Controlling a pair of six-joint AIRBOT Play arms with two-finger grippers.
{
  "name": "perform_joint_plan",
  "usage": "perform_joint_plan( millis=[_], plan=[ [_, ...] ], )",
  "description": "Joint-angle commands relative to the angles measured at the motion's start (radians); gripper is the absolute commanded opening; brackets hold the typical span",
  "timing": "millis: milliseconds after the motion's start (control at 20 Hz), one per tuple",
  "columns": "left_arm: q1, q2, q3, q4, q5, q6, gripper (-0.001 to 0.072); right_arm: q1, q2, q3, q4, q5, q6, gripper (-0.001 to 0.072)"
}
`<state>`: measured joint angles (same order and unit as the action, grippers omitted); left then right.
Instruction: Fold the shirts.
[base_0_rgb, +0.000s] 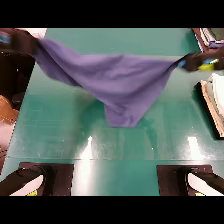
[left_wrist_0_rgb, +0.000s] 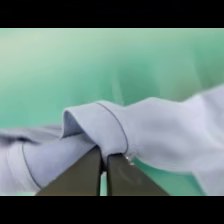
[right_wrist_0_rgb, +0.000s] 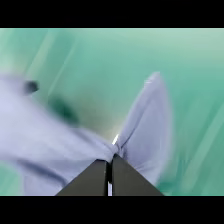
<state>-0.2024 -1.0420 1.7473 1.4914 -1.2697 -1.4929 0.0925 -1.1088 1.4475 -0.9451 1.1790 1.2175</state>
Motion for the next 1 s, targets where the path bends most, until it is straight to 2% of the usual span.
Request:
perform_joint_plan(
  millis=[0, 350, 550, 700, 800, 950],
  plan=[
    [0.001, 0.099, 0.114, -0.015, 0.002, 0.009, 0.0026, -0.098, 0.099, 0.162, -0.010, 0.005, 0.005, 0.0013],
    [0.001, 0.143, 0.299, -0.151, -0.016, 0.010, 0.0026, -0.229, 0.188, 0.400, -0.026, 0.023, 0.005, 0.0014],
    [0.001, 0.134, 0.286, -0.226, -0.056, 0.010, 0.0025, -0.280, 0.165, 0.502, -0.024, 0.106, 0.006, 0.0014],
    [0.001, 0.114, 0.108, -0.228, -0.137, 0.009, 0.0025, -0.204, 0.109, 0.444, -0.025, 0.221, 0.044, 0.0013],
    [0.001, 0.100, -0.082, -0.230, -0.200, 0.009, 0.0025, -0.117, 0.079, 0.314, -0.028, 0.275, 0.047, 0.0014],
    [0.001, 0.099, -0.448, -0.256, -0.207, 0.009, 0.0026, 0.008, 0.047, 0.044, -0.028, 0.259, 0.047, 0.0013]
  ],
)
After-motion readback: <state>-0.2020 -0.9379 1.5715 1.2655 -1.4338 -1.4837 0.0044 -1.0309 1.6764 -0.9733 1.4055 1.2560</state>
